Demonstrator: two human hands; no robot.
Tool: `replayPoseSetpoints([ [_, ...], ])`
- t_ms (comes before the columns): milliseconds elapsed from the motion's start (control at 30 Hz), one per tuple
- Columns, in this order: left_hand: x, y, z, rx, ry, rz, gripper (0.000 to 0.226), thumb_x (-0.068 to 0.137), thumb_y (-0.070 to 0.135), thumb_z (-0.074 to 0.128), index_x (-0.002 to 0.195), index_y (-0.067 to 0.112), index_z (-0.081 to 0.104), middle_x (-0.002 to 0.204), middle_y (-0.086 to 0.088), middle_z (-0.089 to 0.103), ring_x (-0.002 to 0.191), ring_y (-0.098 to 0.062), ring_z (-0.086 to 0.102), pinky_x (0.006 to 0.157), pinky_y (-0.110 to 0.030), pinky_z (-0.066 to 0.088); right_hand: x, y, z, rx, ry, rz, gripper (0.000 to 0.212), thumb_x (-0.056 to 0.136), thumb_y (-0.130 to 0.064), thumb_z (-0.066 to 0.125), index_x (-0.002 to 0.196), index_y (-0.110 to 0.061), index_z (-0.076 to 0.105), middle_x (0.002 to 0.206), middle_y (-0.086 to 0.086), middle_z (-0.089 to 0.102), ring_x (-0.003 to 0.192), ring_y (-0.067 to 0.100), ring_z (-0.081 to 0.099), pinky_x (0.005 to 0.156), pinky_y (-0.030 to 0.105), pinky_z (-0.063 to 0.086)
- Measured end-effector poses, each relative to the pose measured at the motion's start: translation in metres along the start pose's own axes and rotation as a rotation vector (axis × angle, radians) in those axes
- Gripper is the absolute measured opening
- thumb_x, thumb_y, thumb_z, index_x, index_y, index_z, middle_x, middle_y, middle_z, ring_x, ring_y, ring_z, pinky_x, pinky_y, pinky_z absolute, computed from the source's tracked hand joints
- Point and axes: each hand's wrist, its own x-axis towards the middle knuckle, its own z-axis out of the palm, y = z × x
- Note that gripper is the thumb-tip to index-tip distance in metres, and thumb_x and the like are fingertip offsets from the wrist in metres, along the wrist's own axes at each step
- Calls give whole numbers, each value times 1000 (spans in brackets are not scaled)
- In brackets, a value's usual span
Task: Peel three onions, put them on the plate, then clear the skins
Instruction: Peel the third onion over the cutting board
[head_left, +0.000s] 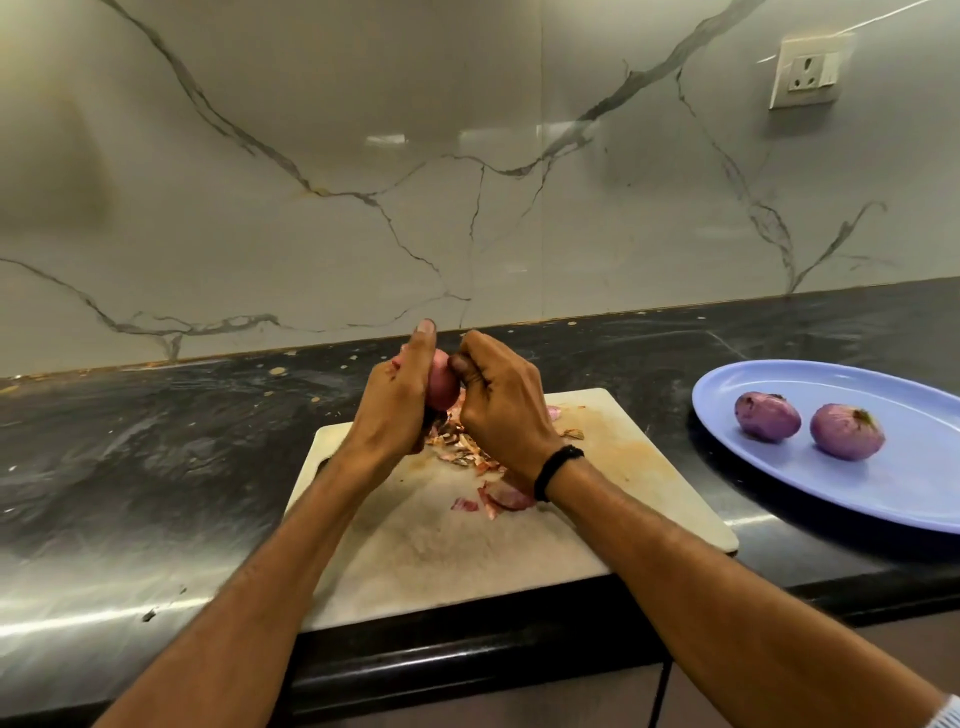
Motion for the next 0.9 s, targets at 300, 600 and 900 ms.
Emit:
replayPoseSetpoints([
  [300, -2, 4, -10, -252, -147, -415, 72, 92, 76, 37, 77, 8, 56, 53, -5, 40, 40, -13, 32, 39, -19, 25, -5, -5, -3, -121, -18, -218, 13, 91, -10, 41, 83, -7, 52, 78, 0, 49, 68, 7, 40, 64, 13, 34],
  [600, -2, -12, 2, 208, -9, 328, 50, 93, 60, 34, 126, 24, 43, 103, 0, 59, 72, -16, 66, 63, -25, 60, 3, 1, -7, 63, -16, 207, 20, 99, -7, 50, 78, -9, 49, 65, 0, 51, 56, 12, 45, 49, 20, 38],
  [900, 1, -1, 0, 0, 71, 109, 49, 100, 61, 37, 91, 18, 60, 84, -8, 62, 67, -17, 62, 56, -26, 54, -1, -6, 0, 60, -64, 47, 17, 96, -3, 43, 81, -12, 45, 71, -4, 48, 62, 3, 43, 55, 13, 39],
])
